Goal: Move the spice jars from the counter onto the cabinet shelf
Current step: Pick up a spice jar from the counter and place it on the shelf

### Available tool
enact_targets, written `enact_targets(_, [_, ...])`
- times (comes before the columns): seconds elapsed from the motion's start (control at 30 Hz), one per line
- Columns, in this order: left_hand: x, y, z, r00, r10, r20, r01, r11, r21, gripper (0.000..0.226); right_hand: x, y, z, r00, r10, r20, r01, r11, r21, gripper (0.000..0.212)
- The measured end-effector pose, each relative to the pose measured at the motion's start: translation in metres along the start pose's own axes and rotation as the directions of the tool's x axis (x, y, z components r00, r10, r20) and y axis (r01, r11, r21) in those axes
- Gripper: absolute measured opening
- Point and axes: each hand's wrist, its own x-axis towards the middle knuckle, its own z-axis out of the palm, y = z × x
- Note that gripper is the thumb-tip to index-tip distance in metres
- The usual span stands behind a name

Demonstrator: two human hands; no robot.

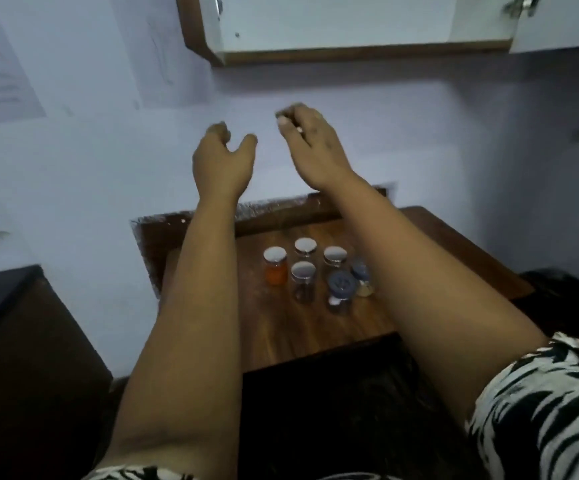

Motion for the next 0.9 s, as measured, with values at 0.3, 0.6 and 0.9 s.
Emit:
enact_targets(0.3, [-0.113,-0.141,0.108,0.857,-0.143,0.496,-0.007,0.958,0.287,0.047,-0.111,0.192,0.018,0.811,0.569,0.139,-0.527,0.813,-0.248,0.033])
enact_targets(0.6, [-0.137,-0.212,0.202,0.702,-0.278,0.655,0.011,0.924,0.381,0.085,-0.162,0.329,0.074,0.628,0.689,0.363,-0.397,0.684,-0.612,0.073])
enact_targets(0.9, [-0.099,-0.266,0.28,0.747,-0.346,0.567,0.09,0.898,0.43,0.049,-0.132,0.4,0.104,0.573,0.5,0.649,-0.026,0.803,-0.596,0.098])
